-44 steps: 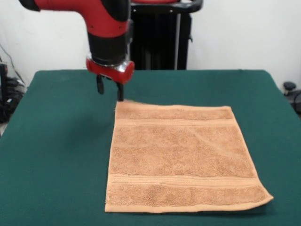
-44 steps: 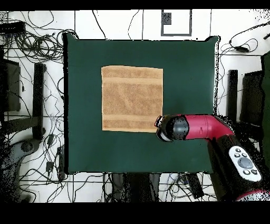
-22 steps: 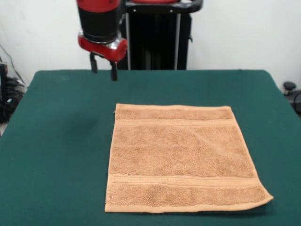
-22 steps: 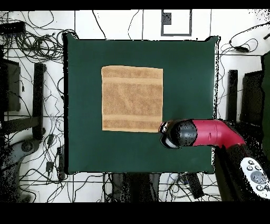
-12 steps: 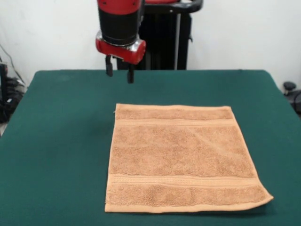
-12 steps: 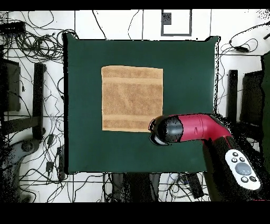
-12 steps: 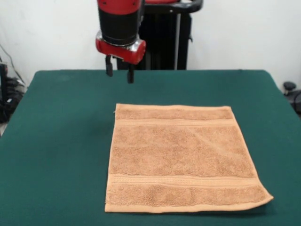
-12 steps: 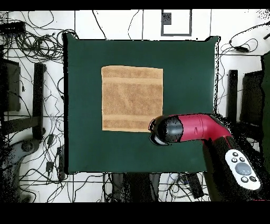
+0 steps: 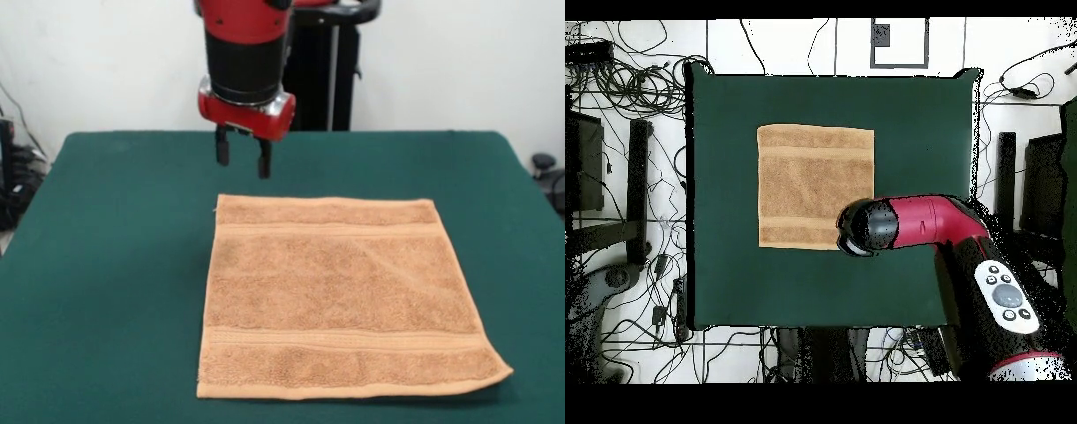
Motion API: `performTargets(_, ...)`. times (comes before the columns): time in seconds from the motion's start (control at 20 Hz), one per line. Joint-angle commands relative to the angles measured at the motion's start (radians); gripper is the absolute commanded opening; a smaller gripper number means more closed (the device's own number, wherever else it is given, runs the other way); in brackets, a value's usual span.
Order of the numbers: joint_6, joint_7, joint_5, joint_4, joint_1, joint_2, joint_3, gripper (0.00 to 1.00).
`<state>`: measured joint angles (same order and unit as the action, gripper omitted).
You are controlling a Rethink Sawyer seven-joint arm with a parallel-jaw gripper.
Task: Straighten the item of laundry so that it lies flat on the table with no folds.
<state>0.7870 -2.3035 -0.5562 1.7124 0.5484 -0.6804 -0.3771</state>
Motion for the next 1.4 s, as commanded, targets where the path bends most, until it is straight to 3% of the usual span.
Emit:
performTargets(0.05,0.060,0.070,0.052,-0.099,-0.065,0.074,-0.074,1.00)
performTargets(0.7,0.140,0.093,0.092,-0.243,-0.116,0.128,-0.066,1.00)
performTargets(1.05,0.243,0.125,0.127,-0.348,-0.151,0.158,-0.076,1.00)
performTargets(1.4,0.298,0.067,0.144,-0.445,-0.215,0.190,-0.059,1.00)
